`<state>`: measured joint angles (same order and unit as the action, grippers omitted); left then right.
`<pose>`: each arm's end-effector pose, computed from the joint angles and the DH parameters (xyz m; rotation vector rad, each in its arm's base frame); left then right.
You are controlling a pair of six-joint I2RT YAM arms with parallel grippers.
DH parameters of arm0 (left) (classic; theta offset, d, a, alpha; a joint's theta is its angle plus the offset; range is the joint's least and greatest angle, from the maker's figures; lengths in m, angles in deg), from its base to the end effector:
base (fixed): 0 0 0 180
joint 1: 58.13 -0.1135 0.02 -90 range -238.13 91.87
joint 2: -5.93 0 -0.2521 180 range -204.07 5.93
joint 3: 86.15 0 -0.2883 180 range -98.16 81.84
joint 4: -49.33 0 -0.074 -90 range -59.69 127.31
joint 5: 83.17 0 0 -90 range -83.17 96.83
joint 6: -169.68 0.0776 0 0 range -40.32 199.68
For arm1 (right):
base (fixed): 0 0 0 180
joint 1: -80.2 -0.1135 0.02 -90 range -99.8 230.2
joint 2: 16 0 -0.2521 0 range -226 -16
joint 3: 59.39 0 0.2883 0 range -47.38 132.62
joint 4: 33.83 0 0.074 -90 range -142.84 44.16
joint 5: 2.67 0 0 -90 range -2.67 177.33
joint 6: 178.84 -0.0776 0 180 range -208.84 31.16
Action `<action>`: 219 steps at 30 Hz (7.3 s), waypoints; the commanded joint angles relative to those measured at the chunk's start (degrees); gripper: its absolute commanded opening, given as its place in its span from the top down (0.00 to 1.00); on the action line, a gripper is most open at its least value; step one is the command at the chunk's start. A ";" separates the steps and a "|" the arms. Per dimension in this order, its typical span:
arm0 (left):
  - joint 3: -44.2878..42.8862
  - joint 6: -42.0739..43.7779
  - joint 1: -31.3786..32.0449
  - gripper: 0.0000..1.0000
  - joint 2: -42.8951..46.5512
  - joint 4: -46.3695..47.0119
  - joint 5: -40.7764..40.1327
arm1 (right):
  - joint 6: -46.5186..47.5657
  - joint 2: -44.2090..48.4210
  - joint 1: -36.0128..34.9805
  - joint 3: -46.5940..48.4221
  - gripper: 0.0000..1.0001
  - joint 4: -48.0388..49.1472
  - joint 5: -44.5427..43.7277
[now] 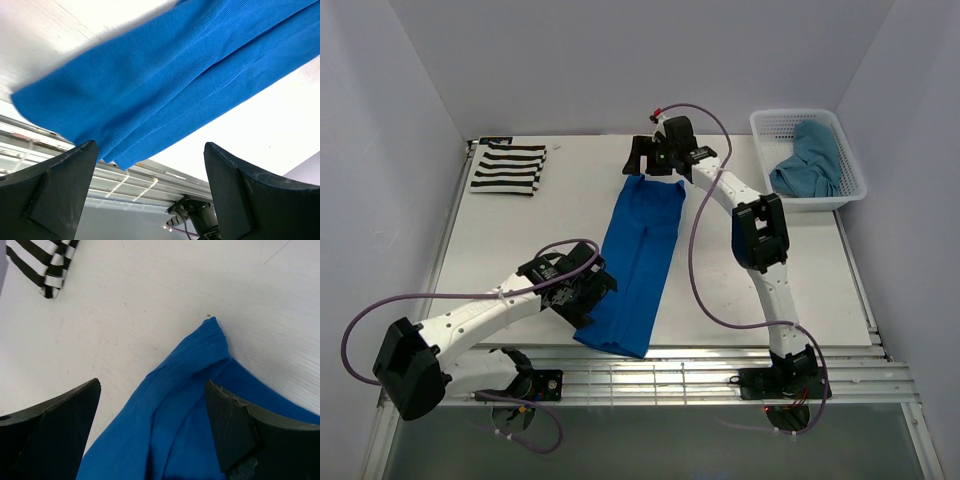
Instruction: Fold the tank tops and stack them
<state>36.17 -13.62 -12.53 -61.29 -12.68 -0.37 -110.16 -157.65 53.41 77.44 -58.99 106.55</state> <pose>0.1850 -0.1750 0.1549 -1.1948 2.6297 -0.3755 0.5531 0.3079 0.1721 -0.3153 2.1560 0.8458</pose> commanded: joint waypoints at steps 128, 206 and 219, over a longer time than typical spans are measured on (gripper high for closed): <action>9.63 29.14 -2.01 1.00 -16.46 25.48 4.21 | -12.69 62.80 -8.19 -92.99 0.92 -2.85 -7.97; -43.45 48.73 -19.59 1.00 -42.64 20.11 9.48 | -0.65 36.62 7.80 -42.73 0.92 -7.60 1.96; -47.49 50.49 -20.99 1.00 -48.44 19.94 10.02 | -0.12 29.50 8.94 -38.24 0.92 -7.60 2.93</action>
<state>-8.60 35.58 -32.97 -110.14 7.21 9.36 -110.91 -127.11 61.76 36.28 -66.92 108.54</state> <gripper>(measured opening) 0.022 0.086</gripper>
